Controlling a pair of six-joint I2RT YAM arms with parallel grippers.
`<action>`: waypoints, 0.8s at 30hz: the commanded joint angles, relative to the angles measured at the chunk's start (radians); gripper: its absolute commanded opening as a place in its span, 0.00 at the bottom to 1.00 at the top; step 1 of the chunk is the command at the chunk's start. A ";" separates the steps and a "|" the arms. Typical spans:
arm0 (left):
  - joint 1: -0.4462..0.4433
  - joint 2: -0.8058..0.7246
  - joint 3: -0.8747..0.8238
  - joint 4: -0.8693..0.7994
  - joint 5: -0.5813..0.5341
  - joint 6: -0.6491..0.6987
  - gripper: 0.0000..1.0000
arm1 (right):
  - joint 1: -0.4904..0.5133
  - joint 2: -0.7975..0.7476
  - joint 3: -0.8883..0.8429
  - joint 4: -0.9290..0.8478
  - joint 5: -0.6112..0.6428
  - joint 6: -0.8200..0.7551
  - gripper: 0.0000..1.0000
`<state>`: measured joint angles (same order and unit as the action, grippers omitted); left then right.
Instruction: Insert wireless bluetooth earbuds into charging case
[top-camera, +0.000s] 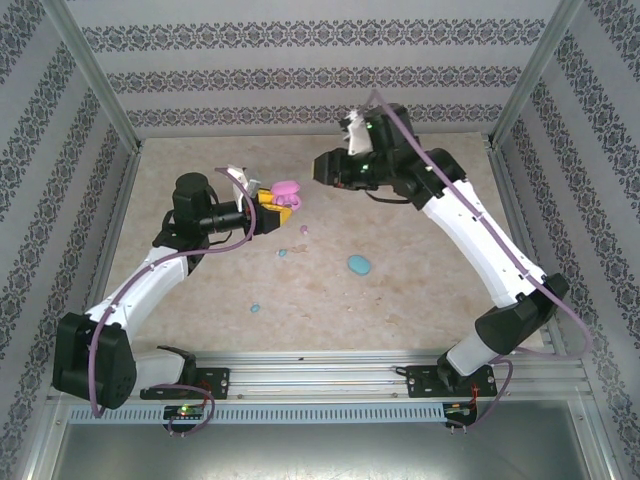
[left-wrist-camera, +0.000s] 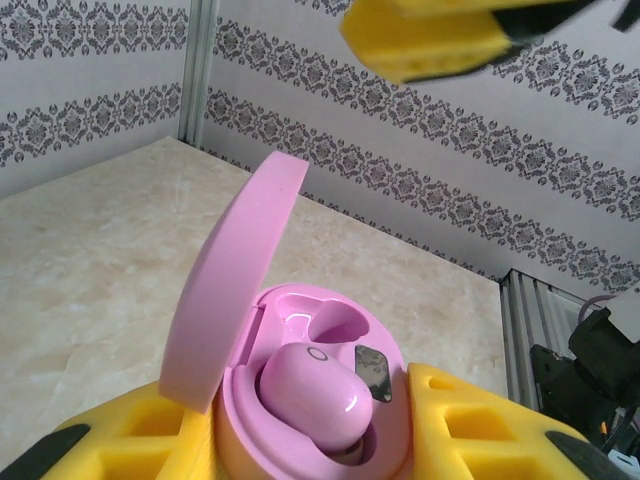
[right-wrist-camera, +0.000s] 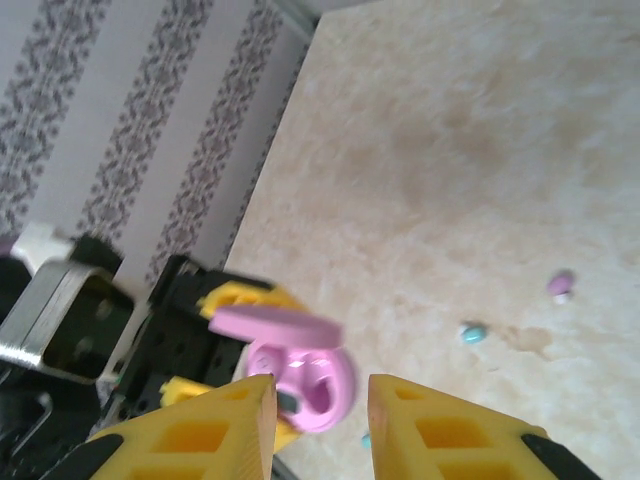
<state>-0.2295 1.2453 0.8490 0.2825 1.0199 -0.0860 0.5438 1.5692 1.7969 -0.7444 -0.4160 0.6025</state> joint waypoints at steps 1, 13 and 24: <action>-0.007 -0.036 -0.032 0.072 0.014 0.014 0.00 | -0.031 -0.024 -0.030 -0.014 -0.014 -0.014 0.30; -0.009 -0.125 -0.038 0.046 -0.053 0.168 0.00 | -0.098 0.029 -0.185 0.127 -0.108 0.043 0.30; -0.009 -0.058 0.003 0.040 -0.061 0.140 0.00 | -0.084 0.137 -0.204 0.145 -0.133 0.027 0.30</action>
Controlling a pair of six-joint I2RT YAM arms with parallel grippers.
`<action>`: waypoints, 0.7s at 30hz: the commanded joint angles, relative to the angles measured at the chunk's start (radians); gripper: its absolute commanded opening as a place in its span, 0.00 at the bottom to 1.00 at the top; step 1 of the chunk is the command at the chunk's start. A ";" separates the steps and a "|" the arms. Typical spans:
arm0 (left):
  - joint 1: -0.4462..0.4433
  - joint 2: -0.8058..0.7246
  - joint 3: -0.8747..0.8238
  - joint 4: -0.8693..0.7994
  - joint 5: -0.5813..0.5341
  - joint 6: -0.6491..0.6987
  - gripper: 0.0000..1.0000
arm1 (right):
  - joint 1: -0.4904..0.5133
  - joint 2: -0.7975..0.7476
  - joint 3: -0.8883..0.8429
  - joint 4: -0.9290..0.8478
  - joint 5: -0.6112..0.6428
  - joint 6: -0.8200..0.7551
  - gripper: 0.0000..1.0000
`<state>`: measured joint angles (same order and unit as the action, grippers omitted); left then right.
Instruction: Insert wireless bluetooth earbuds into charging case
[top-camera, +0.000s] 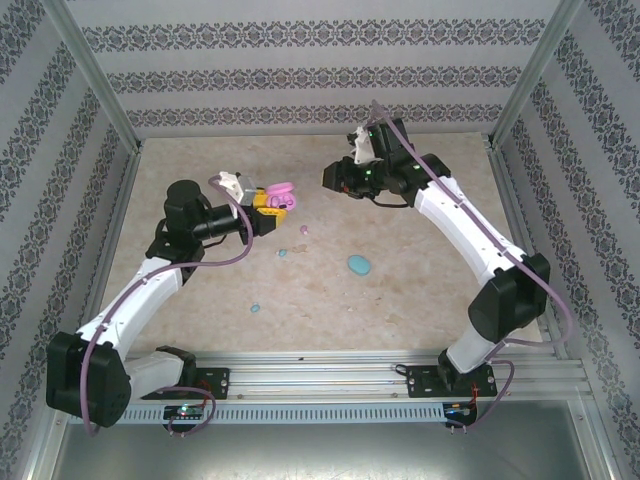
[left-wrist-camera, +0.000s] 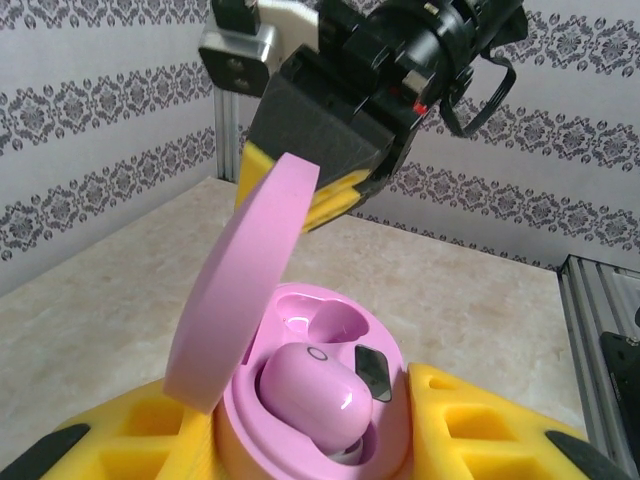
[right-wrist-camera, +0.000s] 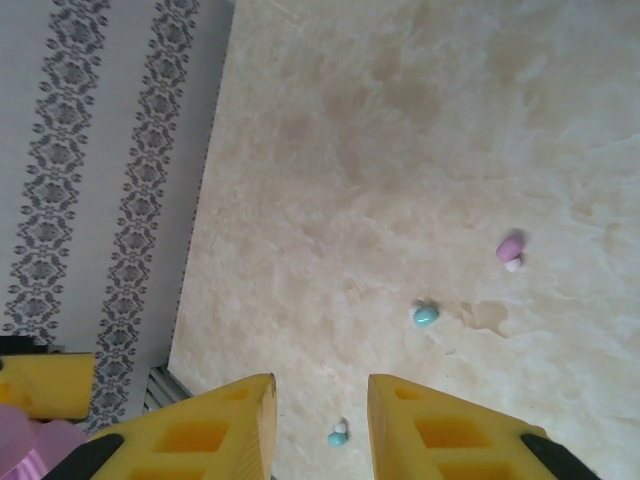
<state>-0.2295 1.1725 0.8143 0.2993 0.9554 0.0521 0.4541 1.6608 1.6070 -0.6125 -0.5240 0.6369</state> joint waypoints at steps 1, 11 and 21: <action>-0.008 0.018 0.038 0.021 0.004 0.003 0.00 | 0.005 0.062 -0.008 0.008 -0.029 -0.014 0.30; -0.006 0.056 0.049 -0.042 -0.020 -0.047 0.00 | 0.016 0.316 0.139 -0.003 -0.041 -0.088 0.29; -0.006 0.050 0.019 -0.037 -0.030 -0.104 0.00 | 0.073 0.634 0.456 -0.220 0.104 -0.235 0.27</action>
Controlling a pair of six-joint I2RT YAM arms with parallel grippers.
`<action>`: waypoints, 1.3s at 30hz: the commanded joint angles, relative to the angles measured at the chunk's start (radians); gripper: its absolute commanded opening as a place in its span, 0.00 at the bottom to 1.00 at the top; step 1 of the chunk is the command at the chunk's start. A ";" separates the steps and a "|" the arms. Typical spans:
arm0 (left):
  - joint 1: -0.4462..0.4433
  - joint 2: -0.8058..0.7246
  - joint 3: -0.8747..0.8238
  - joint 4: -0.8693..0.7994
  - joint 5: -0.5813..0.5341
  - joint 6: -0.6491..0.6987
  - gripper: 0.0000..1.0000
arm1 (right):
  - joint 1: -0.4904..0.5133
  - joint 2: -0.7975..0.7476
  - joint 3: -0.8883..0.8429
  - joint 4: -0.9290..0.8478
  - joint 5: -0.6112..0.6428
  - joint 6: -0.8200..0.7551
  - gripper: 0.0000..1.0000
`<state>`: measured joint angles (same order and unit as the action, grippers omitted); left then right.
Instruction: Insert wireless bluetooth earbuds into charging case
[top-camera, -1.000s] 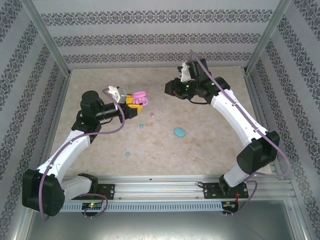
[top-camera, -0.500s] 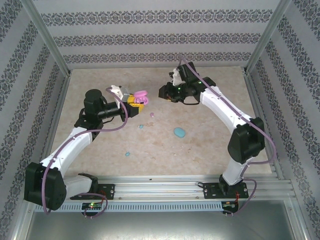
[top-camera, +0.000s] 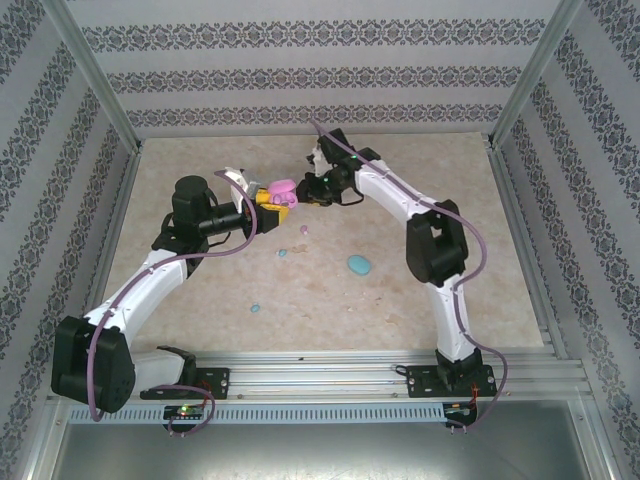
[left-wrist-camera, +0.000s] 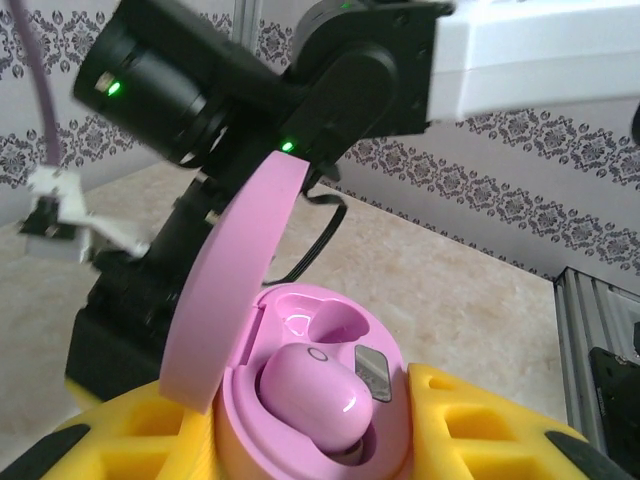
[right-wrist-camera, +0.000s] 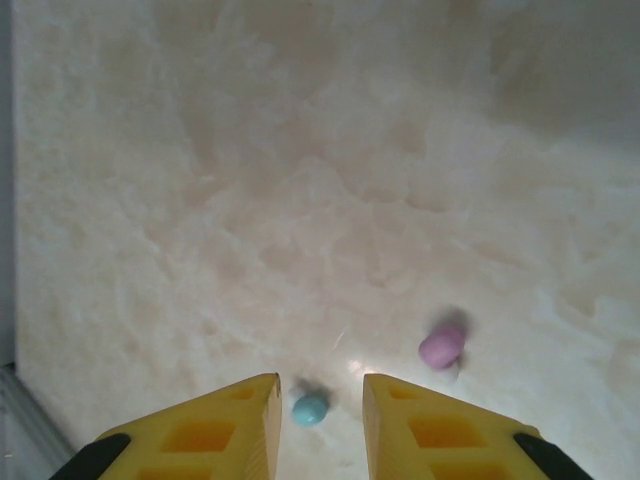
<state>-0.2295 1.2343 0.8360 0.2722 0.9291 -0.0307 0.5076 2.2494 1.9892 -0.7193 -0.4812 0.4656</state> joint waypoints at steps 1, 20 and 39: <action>-0.006 -0.013 -0.007 -0.011 -0.007 -0.023 0.00 | 0.029 0.065 0.099 -0.137 0.074 -0.068 0.27; -0.004 -0.049 -0.042 -0.042 -0.025 -0.006 0.00 | 0.130 0.270 0.341 -0.387 0.304 -0.045 0.31; -0.004 -0.072 -0.056 -0.060 -0.027 0.010 0.00 | 0.142 0.340 0.402 -0.417 0.365 -0.053 0.30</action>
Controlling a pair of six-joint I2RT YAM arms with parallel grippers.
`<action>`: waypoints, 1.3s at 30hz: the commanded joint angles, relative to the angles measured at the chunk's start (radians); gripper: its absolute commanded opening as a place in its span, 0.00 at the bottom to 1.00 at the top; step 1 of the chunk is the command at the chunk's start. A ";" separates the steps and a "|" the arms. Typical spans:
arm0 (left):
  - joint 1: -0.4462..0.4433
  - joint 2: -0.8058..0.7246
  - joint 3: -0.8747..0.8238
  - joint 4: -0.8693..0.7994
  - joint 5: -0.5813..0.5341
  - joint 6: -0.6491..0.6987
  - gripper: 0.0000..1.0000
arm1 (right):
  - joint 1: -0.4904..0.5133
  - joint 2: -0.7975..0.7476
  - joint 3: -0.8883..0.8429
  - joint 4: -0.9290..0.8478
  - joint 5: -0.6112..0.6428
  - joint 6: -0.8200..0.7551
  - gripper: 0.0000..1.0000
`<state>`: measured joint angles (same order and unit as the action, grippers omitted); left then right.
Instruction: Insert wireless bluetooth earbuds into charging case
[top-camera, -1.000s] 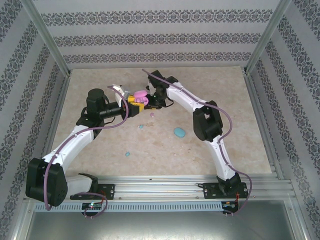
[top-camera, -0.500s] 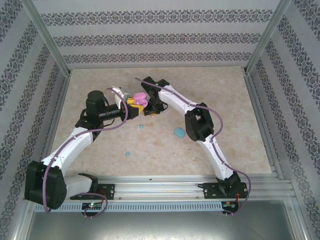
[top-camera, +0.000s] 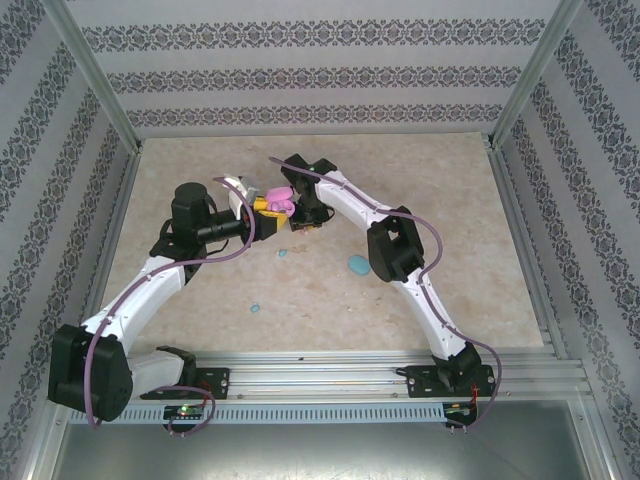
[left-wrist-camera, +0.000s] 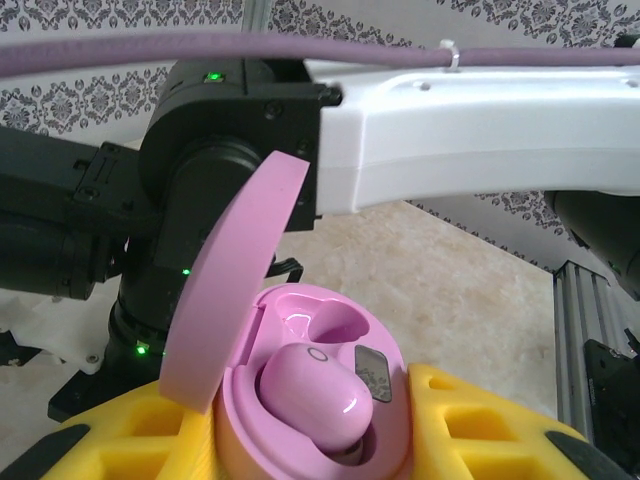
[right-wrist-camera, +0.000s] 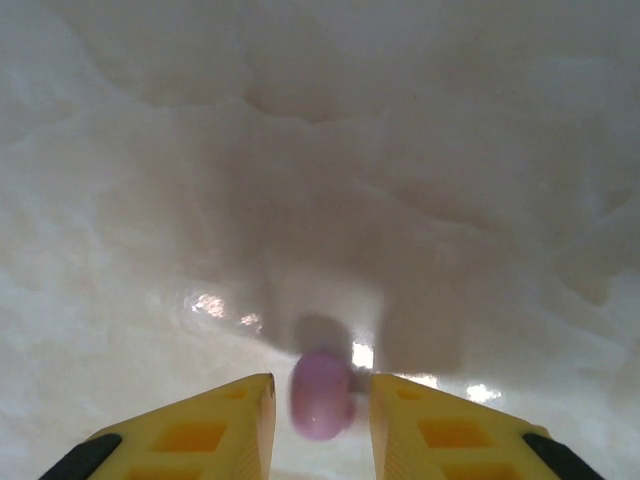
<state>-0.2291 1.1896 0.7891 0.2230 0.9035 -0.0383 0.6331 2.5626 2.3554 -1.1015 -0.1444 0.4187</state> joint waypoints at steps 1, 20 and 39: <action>-0.004 -0.028 -0.010 -0.014 -0.002 0.019 0.00 | 0.017 0.030 0.040 -0.035 0.029 -0.008 0.30; 0.001 -0.041 -0.016 -0.018 -0.004 0.021 0.00 | 0.025 0.049 0.072 -0.088 0.057 -0.066 0.21; 0.008 -0.021 0.022 0.037 0.110 -0.070 0.00 | -0.175 -0.750 -0.756 0.468 -0.368 0.023 0.16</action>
<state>-0.2272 1.1679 0.7788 0.2070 0.9497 -0.0704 0.4377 1.9003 1.6505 -0.7181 -0.4179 0.4461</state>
